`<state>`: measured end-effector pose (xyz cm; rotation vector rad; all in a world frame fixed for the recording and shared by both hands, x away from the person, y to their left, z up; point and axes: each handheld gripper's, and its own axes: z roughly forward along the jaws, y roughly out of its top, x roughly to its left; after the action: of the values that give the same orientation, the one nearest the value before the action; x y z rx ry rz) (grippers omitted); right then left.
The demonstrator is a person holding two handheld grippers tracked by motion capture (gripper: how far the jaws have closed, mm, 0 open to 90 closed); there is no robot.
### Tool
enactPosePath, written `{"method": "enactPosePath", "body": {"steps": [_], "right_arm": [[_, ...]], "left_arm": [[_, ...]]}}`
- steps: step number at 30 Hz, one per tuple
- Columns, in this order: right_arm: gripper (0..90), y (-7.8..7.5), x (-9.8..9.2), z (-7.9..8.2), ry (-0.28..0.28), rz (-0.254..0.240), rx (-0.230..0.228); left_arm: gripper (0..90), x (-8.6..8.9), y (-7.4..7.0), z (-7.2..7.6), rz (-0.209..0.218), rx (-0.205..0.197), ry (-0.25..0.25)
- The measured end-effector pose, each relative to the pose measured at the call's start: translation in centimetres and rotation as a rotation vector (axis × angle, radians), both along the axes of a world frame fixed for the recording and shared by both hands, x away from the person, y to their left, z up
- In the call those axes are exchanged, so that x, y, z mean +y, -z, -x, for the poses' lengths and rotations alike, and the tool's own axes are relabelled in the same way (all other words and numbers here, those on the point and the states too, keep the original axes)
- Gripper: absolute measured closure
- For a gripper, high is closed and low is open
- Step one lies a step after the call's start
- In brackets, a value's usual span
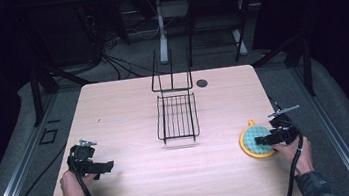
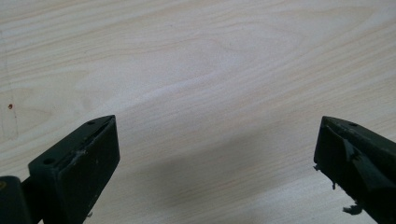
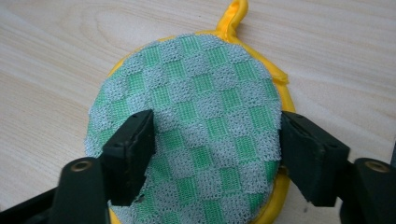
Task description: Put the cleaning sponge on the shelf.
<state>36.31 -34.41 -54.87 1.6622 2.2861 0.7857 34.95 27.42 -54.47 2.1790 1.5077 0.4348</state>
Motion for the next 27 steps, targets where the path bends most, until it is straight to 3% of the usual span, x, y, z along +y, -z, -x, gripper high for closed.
{"method": "enactPosePath", "body": {"steps": [4,11,14,20,27], "right_arm": [[40.9,0.2,-0.1,0.3,0.022,-0.020,-0.002],[68.4,0.0,-0.4,0.7,0.076,-0.033,-0.020],[77.5,-0.1,-0.3,0.9,0.088,-0.018,-0.043],[85.1,-0.6,-0.4,1.3,0.096,-0.029,-0.080],[86.3,-1.9,-0.4,1.6,0.082,-0.043,-0.115]], "left_arm": [[0.4,0.0,-0.1,0.1,-0.003,-0.003,0.000],[0.9,0.1,-0.2,0.2,-0.003,-0.009,-0.007],[1.4,0.1,-0.2,0.3,-0.006,-0.006,-0.008],[1.4,0.1,-0.4,0.3,0.000,-0.023,-0.010],[1.2,0.3,-0.4,0.2,0.003,-0.024,-0.008]]}}
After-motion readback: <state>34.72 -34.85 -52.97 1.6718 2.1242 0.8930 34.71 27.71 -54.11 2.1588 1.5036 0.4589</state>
